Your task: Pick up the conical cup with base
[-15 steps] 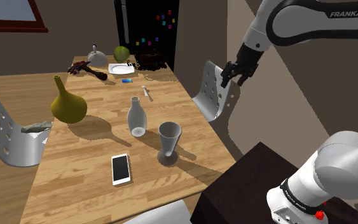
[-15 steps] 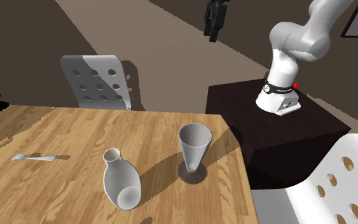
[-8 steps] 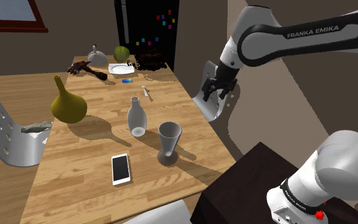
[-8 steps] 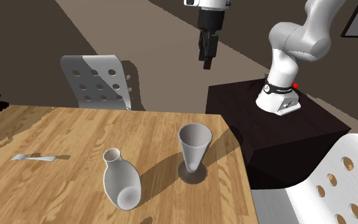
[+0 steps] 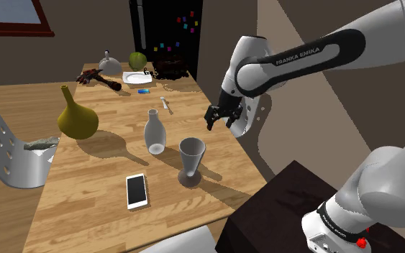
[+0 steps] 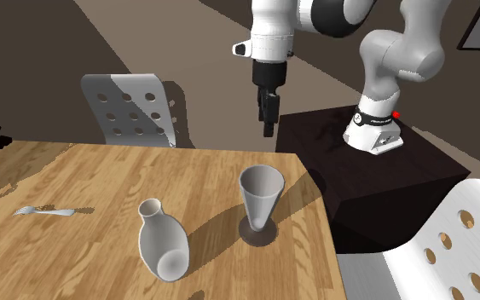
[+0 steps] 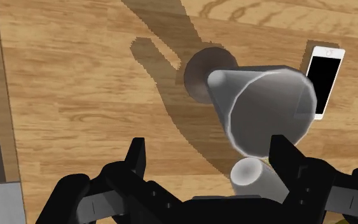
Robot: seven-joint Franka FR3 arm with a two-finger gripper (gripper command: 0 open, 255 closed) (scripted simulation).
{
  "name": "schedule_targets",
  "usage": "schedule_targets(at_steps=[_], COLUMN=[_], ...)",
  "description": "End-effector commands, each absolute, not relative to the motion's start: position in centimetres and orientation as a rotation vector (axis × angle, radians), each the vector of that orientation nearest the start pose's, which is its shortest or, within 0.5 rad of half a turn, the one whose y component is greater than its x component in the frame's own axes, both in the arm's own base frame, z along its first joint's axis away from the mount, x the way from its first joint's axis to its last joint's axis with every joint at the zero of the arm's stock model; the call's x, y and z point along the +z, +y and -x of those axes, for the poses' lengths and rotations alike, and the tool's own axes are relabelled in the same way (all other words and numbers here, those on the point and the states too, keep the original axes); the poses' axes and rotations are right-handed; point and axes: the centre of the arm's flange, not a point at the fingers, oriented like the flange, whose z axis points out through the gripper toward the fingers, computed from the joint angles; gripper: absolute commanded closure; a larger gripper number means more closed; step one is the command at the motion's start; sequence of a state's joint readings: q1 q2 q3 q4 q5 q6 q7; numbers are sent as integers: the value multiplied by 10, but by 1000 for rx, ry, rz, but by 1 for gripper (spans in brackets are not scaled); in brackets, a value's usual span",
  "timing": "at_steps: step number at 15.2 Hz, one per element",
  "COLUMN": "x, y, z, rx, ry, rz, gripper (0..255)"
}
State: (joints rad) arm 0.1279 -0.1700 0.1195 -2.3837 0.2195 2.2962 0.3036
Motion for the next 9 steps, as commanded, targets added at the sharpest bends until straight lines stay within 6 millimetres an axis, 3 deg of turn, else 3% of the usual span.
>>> schedule_targets(at_steps=[1, 6, 9], x=[374, 328, 312], y=[133, 167, 167], z=[-474, -497, -497], rx=[-36, 12, 12], ry=[294, 298, 298], rz=[2950, 2925, 2925], gripper=[0, 0, 0])
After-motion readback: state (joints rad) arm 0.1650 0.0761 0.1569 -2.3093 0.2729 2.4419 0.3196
